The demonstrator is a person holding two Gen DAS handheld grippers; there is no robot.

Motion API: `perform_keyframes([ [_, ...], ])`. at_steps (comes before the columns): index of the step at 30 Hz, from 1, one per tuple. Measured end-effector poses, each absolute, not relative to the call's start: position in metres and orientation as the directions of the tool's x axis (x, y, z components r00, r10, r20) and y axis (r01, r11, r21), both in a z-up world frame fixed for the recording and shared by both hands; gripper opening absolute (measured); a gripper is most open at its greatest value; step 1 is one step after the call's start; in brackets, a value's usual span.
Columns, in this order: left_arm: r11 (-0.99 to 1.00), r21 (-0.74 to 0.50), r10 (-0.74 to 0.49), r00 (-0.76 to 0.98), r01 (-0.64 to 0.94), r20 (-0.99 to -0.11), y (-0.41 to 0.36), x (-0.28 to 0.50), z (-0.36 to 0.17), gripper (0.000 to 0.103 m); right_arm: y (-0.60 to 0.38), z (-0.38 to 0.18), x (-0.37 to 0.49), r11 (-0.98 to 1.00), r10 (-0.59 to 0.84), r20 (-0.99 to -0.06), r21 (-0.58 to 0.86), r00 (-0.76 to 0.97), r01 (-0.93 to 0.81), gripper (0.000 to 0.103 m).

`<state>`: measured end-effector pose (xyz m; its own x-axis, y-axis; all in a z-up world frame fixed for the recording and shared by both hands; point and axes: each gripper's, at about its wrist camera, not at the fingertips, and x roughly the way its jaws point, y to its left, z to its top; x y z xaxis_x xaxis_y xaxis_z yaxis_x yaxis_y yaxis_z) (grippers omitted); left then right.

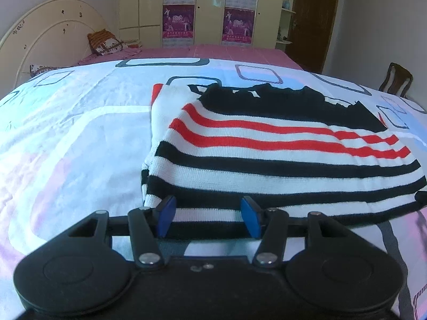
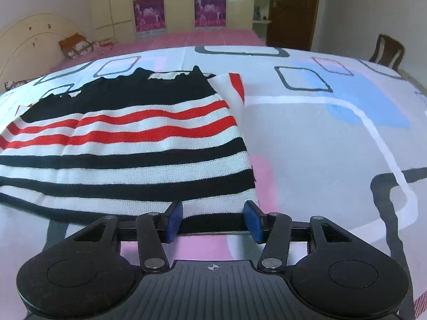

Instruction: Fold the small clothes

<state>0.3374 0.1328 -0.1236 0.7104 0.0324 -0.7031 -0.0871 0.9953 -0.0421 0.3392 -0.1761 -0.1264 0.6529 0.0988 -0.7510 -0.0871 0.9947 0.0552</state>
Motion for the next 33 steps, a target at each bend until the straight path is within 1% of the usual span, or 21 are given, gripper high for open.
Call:
perform_keyframes([
  [21,0.996,-0.032,0.041,0.712,-0.089,-0.701,0.132,0.337,-0.128,0.055,-0.178,-0.130,0.338,0.993,0.109,-0.741,0.053,0.663,-0.103,0.051],
  [24,0.997,-0.032,0.029,0.711,-0.072,-0.703,0.133,0.337,-0.127,0.057,-0.177,-0.129,0.338,0.993,0.108,-0.742,0.049,0.662,-0.107,0.052],
  [25,0.997,-0.032,0.023,0.709,-0.064,-0.705,0.133,0.337,-0.126,0.058,-0.177,-0.128,0.339,0.993,0.108,-0.746,0.045,0.657,-0.113,0.052],
  [27,0.997,-0.051,0.006,0.701,-0.060,-0.713,0.135,0.333,-0.118,0.067,-0.177,-0.119,0.342,0.993,0.107,-0.763,0.046,0.637,-0.112,0.052],
  [28,0.995,-0.079,-0.009,0.712,-0.066,-0.702,0.138,0.326,-0.110,0.079,-0.179,-0.113,0.340,0.994,0.105,-0.759,0.052,0.643,-0.101,0.052],
  [29,0.991,-0.102,-0.005,0.732,-0.088,-0.682,0.140,0.318,-0.105,0.088,-0.182,-0.105,0.336,0.995,0.096,-0.741,0.054,0.664,-0.083,0.063],
  [30,0.983,-0.140,-0.001,0.752,-0.121,-0.659,0.143,0.309,-0.100,0.088,-0.184,-0.098,0.332,0.995,0.095,-0.717,0.061,0.690,-0.074,0.080],
  [32,0.958,-0.246,-0.051,0.758,-0.147,-0.651,0.148,0.301,-0.100,0.071,-0.186,-0.089,0.329,0.991,0.137,-0.693,0.102,0.708,-0.092,0.080],
  [33,0.936,-0.303,-0.072,0.751,-0.176,-0.657,0.152,0.300,-0.105,0.069,-0.185,-0.086,0.329,0.988,0.155,-0.689,0.121,0.708,-0.099,0.080],
])
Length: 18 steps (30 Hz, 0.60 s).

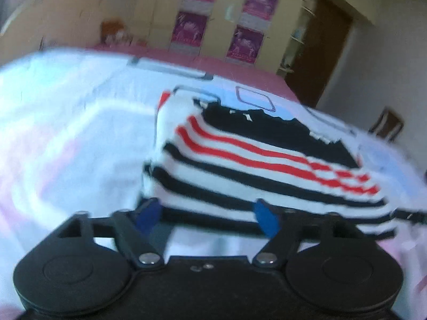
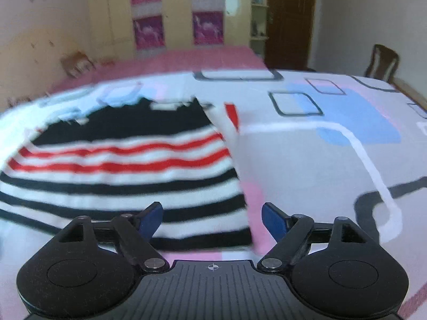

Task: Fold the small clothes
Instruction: 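Grasp the sweater edge with both tools and lift it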

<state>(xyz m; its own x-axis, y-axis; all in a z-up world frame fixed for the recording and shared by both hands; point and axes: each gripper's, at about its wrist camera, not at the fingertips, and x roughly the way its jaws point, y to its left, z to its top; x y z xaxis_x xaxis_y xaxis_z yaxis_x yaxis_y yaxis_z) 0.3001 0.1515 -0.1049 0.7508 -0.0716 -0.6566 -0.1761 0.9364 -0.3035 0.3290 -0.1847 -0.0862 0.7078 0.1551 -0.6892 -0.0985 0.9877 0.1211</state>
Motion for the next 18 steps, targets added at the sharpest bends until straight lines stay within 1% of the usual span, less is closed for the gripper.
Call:
perform_keyframes([
  [1,0.905,-0.370,-0.097,0.748,-0.208,-0.657,0.156,0.301,-0.111,0.066,-0.182,-0.084,0.330,0.984,0.176,-0.679,0.139,0.713,-0.111,0.078],
  [2,0.868,-0.437,-0.124,0.748,-0.237,-0.651,0.161,0.303,-0.119,0.059,-0.178,-0.082,0.331,0.981,0.195,-0.667,0.150,0.719,-0.127,0.072],
  [3,0.826,-0.494,-0.144,0.747,-0.271,-0.650,0.166,0.306,-0.128,0.054,-0.174,-0.080,0.334,0.975,0.220,-0.656,0.165,0.722,-0.146,0.046],
  [4,0.780,-0.543,-0.153,0.745,-0.313,-0.649,0.172,0.309,-0.136,0.050,-0.169,-0.080,0.338,0.968,0.248,-0.656,0.191,0.713,-0.161,0.033],
  [5,0.736,-0.590,-0.160,0.762,-0.332,-0.628,0.176,0.311,-0.142,0.050,-0.166,-0.080,0.344,0.959,0.279,-0.655,0.223,0.703,-0.174,0.010],
  [6,0.693,-0.634,-0.159,0.786,-0.342,-0.598,0.181,0.312,-0.147,0.049,-0.161,-0.081,0.351,0.946,0.318,-0.643,0.264,0.696,-0.189,0.003],
  [8,0.643,-0.677,-0.146,0.810,-0.358,-0.567,0.187,0.319,-0.154,0.047,-0.150,-0.082,0.362,0.935,0.348,-0.633,0.287,0.692,-0.208,0.003],
  [12,0.599,-0.716,-0.115,0.846,-0.359,-0.520,0.193,0.338,-0.164,0.042,-0.117,-0.092,0.396,0.913,0.406,-0.653,0.313,0.640,-0.260,0.003],
  [14,0.580,-0.729,-0.108,0.853,-0.362,-0.510,0.197,0.347,-0.168,0.034,-0.102,-0.097,0.409,0.904,0.427,-0.660,0.323,0.619,-0.279,0.003],
  [16,0.564,-0.738,-0.106,0.854,-0.371,-0.510,0.200,0.355,-0.171,0.030,-0.089,-0.103,0.417,0.897,0.442,-0.662,0.331,0.605,-0.293,0.003],
  [17,0.558,-0.741,-0.110,0.852,-0.373,-0.512,0.201,0.359,-0.172,0.023,-0.082,-0.104,0.421,0.893,0.450,-0.662,0.336,0.599,-0.299,0.003],
  [18,0.560,-0.740,-0.120,0.847,-0.372,-0.517,0.202,0.362,-0.172,0.021,-0.077,-0.105,0.424,0.889,0.458,-0.660,0.341,0.596,-0.306,0.003],
])
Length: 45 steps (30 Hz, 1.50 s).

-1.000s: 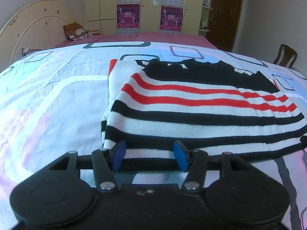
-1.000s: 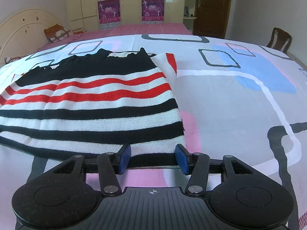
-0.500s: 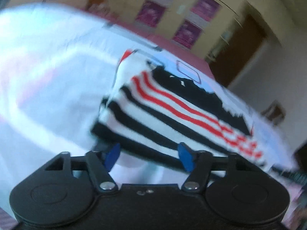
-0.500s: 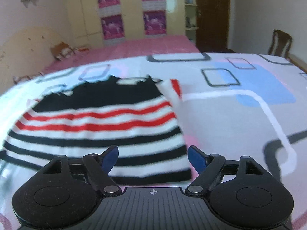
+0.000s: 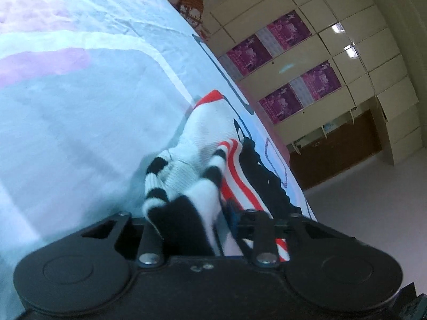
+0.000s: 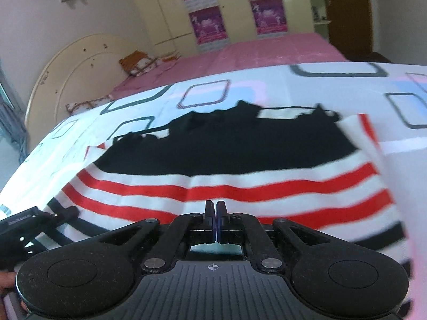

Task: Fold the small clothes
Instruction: 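Grasp the sweater edge with both tools and lift it, then fold the lifted half over the other half with both tools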

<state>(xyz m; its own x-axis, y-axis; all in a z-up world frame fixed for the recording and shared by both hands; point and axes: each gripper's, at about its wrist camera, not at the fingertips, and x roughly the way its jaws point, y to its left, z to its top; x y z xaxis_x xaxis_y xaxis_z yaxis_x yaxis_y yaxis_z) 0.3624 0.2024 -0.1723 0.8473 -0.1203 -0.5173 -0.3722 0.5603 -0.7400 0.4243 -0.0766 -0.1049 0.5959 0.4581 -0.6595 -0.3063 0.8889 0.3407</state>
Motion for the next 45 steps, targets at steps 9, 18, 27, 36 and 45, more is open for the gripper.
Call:
perform_keyframes([
  [9,0.566,-0.750,-0.146,0.853,-0.343,-0.500,0.210,0.364,-0.169,0.015,-0.055,-0.125,0.441,0.881,0.467,-0.700,0.315,0.540,-0.354,0.002],
  [18,0.649,-0.706,-0.103,0.887,-0.283,-0.450,0.183,0.367,-0.124,0.015,-0.066,-0.131,0.447,0.857,0.512,-0.679,0.360,0.526,-0.369,0.000],
  [27,0.834,-0.550,-0.244,0.867,-0.041,-0.435,0.051,0.410,-0.042,0.015,-0.179,-0.101,0.449,0.800,0.563,-0.546,0.547,0.620,-0.245,0.000],
  [36,0.938,-0.328,-0.323,0.620,0.110,-0.715,-0.134,0.456,-0.092,0.029,-0.325,-0.098,0.449,0.711,0.541,-0.495,0.701,0.680,-0.057,0.023],
  [45,0.958,-0.283,-0.219,0.730,0.037,-0.647,-0.042,0.422,-0.051,0.025,-0.330,-0.106,0.452,0.614,0.697,-0.458,0.778,0.552,-0.129,0.069],
])
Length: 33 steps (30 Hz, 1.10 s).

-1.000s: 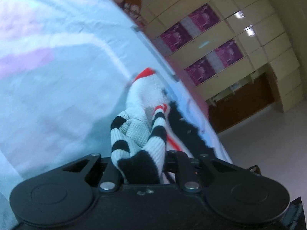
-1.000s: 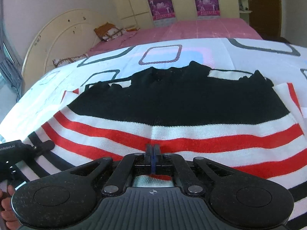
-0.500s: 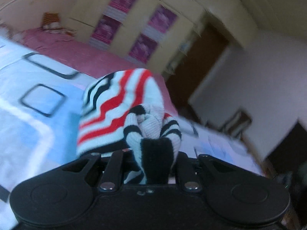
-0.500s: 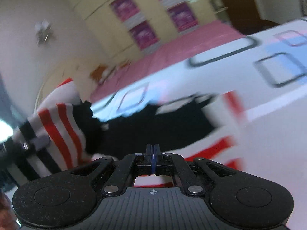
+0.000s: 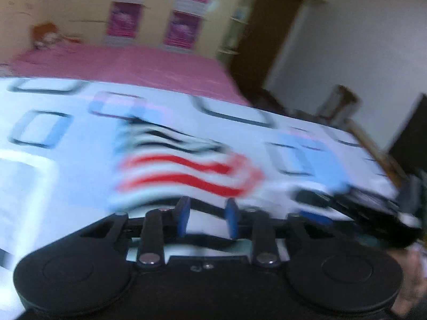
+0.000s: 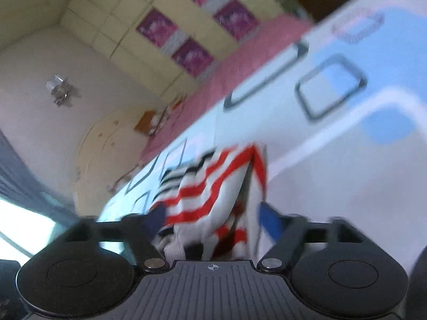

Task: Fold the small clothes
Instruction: 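Fold the lifted half over the other half with both tools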

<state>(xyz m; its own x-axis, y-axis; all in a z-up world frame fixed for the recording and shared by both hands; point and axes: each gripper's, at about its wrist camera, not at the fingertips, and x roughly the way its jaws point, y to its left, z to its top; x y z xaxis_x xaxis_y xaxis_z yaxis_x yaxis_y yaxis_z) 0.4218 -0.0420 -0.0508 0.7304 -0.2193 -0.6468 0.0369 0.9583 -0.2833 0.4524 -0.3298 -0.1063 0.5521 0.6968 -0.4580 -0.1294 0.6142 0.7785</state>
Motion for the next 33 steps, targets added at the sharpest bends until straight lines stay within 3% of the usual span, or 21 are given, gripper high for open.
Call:
perform_keyframes([
  [8,0.951,-0.304,-0.267,0.640,0.055,-0.720,-0.020,0.447,-0.085,0.027,-0.292,-0.114,0.462,0.685,0.685,-0.568,0.716,0.457,-0.136,0.069],
  [9,0.953,-0.296,-0.262,0.641,0.057,-0.722,-0.020,0.443,-0.089,0.028,-0.288,-0.116,0.462,0.705,0.674,-0.589,0.692,0.445,-0.152,0.065],
  [11,0.952,-0.300,-0.269,0.646,0.065,-0.715,-0.016,0.435,-0.088,0.027,-0.281,-0.119,0.459,0.773,0.616,-0.653,0.607,0.441,-0.183,0.034],
  [19,0.973,-0.194,-0.228,0.633,0.123,-0.739,-0.028,0.447,-0.091,0.024,-0.271,-0.116,0.435,0.837,0.541,-0.680,0.493,0.495,-0.238,0.031],
  [20,0.967,-0.217,-0.249,0.661,0.132,-0.708,-0.022,0.446,-0.083,0.024,-0.271,-0.107,0.434,0.849,0.521,-0.673,0.472,0.525,-0.238,0.032],
  [21,0.963,-0.229,-0.264,0.690,0.145,-0.674,-0.017,0.445,-0.075,0.026,-0.271,-0.096,0.433,0.868,0.487,-0.663,0.436,0.568,-0.237,0.045],
  [22,0.963,-0.220,-0.262,0.711,0.152,-0.653,-0.013,0.449,-0.070,0.028,-0.270,-0.085,0.433,0.886,0.457,-0.643,0.393,0.614,-0.247,0.052],
  [25,0.960,-0.210,-0.280,0.712,0.187,-0.644,-0.006,0.479,-0.067,0.028,-0.249,-0.071,0.456,0.899,0.437,-0.647,0.314,0.624,-0.304,0.053],
  [26,0.957,-0.212,-0.291,0.705,0.200,-0.647,-0.005,0.490,-0.068,0.028,-0.240,-0.068,0.464,0.896,0.443,-0.640,0.301,0.628,-0.325,0.052],
  [27,0.957,-0.210,-0.291,0.695,0.203,-0.657,-0.005,0.503,-0.072,0.028,-0.229,-0.067,0.473,0.891,0.452,-0.636,0.288,0.625,-0.351,0.038],
  [29,0.939,-0.256,-0.343,0.655,0.229,-0.673,-0.005,0.522,-0.084,0.028,-0.209,-0.076,0.494,0.886,0.453,-0.667,0.266,0.591,-0.379,0.021],
  [32,0.901,-0.364,-0.431,0.568,0.235,-0.701,-0.010,0.536,-0.117,0.027,-0.204,-0.112,0.515,0.924,0.344,-0.766,0.173,0.543,-0.341,0.023],
  [33,0.898,-0.374,-0.437,0.579,0.233,-0.688,-0.009,0.537,-0.120,0.027,-0.212,-0.118,0.516,0.922,0.366,-0.752,0.214,0.549,-0.322,0.027],
])
